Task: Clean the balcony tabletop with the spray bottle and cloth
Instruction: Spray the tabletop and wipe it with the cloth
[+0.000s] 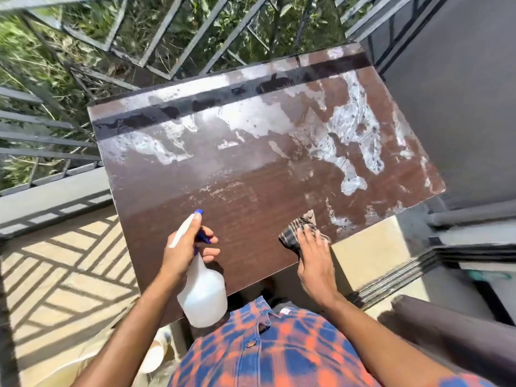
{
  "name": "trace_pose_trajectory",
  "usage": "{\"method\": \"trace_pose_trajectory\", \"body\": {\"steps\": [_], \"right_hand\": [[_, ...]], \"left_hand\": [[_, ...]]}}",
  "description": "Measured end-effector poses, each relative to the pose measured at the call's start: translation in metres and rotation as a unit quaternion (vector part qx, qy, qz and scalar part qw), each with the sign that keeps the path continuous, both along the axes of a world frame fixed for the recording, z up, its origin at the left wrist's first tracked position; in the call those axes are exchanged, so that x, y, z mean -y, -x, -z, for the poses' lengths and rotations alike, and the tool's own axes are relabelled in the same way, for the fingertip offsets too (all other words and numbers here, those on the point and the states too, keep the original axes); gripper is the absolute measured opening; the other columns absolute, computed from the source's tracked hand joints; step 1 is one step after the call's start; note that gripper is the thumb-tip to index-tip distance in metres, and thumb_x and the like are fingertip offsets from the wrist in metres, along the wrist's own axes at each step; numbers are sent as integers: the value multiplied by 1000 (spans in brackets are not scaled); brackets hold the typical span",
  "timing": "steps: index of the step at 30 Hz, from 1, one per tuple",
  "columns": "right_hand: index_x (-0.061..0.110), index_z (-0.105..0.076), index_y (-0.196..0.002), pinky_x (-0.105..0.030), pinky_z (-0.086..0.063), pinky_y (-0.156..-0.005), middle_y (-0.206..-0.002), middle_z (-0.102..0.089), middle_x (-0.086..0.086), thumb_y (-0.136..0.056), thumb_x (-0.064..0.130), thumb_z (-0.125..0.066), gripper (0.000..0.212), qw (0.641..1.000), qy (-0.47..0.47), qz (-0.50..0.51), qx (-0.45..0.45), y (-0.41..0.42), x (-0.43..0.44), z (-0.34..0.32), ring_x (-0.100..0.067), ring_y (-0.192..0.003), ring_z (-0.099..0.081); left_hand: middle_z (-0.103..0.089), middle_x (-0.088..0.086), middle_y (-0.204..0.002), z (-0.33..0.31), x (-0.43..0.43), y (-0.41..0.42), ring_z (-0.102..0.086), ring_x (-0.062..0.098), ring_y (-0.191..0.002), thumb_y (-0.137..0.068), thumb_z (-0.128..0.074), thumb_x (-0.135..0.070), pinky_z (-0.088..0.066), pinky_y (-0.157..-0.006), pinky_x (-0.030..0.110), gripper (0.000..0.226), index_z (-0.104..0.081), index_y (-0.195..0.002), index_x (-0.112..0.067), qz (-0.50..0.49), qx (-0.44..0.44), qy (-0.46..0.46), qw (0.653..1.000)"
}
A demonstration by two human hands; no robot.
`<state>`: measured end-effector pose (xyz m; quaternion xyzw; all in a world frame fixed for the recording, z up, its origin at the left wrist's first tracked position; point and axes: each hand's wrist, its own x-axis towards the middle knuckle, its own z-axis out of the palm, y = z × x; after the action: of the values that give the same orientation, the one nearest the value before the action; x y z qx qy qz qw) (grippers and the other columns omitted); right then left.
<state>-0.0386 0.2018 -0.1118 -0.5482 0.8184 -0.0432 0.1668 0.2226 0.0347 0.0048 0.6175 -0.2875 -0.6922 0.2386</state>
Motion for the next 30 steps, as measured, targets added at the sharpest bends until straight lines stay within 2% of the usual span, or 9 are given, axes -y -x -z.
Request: {"method": "trace_pose_trajectory", "body": {"steps": [4,8,12,14,19,23,27,30], "right_hand": [[16,-30,-157,-52,-22,-122,-164,-26,-7,-92,8,-55,69,999,13,-27,20,14,43,-8,-36,-151,-22],[18,-29,-157,-50,-18,-123,-165,-24,-5,-99,14,-48,61,998,22,-34,49,21,125,-9,-36,-152,-19],[21,-25,-158,-49,-17,-123,-166,-20,-5,-100,20,-48,62,996,10,-59,61,31,198,-10,-36,-152,-16],[21,-27,-157,-47,-18,-124,-166,-21,-5,-99,19,-50,63,996,3,-74,58,35,217,-14,-35,-151,-18],[21,-34,-155,-44,-21,-123,-162,-31,-5,-96,15,-50,61,994,48,-74,64,32,187,-11,-31,-149,-26],[26,-34,-155,-44,-18,-124,-163,-28,2,-98,23,-48,58,995,76,-18,58,21,132,-2,-25,-151,-21],[27,-31,-155,-51,-11,-124,-165,-23,-1,-99,23,-48,59,996,70,32,47,10,150,-4,-32,-152,-16],[25,-27,-157,-51,-7,-125,-167,-18,-2,-100,21,-47,61,994,62,78,35,-22,174,-6,-34,-153,-14]], "left_hand": [[-65,14,-76,-4,-4,13,-56,27,-58,-99,-57,-47,-45,-47,23,45,-64,-85,-4,-21,11,-6,1000],[-72,16,-80,-2,-9,20,-66,29,-58,-96,-60,-51,-46,-48,25,48,-70,-85,-6,-40,43,-11,998],[-77,19,-88,-4,-7,29,-74,36,-75,-94,-62,-53,-47,-54,29,47,-73,-87,-8,-62,54,-19,996],[-77,18,-88,-7,-5,35,-74,36,-77,-94,-62,-54,-46,-56,29,49,-73,-88,-7,-68,53,-21,996],[-77,19,-90,-11,1,46,-74,33,-74,-93,-61,-56,-45,-47,23,50,-72,-90,-7,-79,49,-17,996],[-77,20,-92,-10,-1,47,-76,36,-75,-94,-60,-58,-43,-51,27,51,-72,-89,-8,-68,57,-2,996],[-75,24,-93,-9,-8,37,-74,37,-71,-95,-60,-56,-41,-45,25,52,-72,-88,-5,-80,67,7,995],[-76,21,-92,-8,-17,16,-73,37,-70,-95,-59,-57,-41,-42,24,53,-72,-91,-5,-113,82,7,990]]}}
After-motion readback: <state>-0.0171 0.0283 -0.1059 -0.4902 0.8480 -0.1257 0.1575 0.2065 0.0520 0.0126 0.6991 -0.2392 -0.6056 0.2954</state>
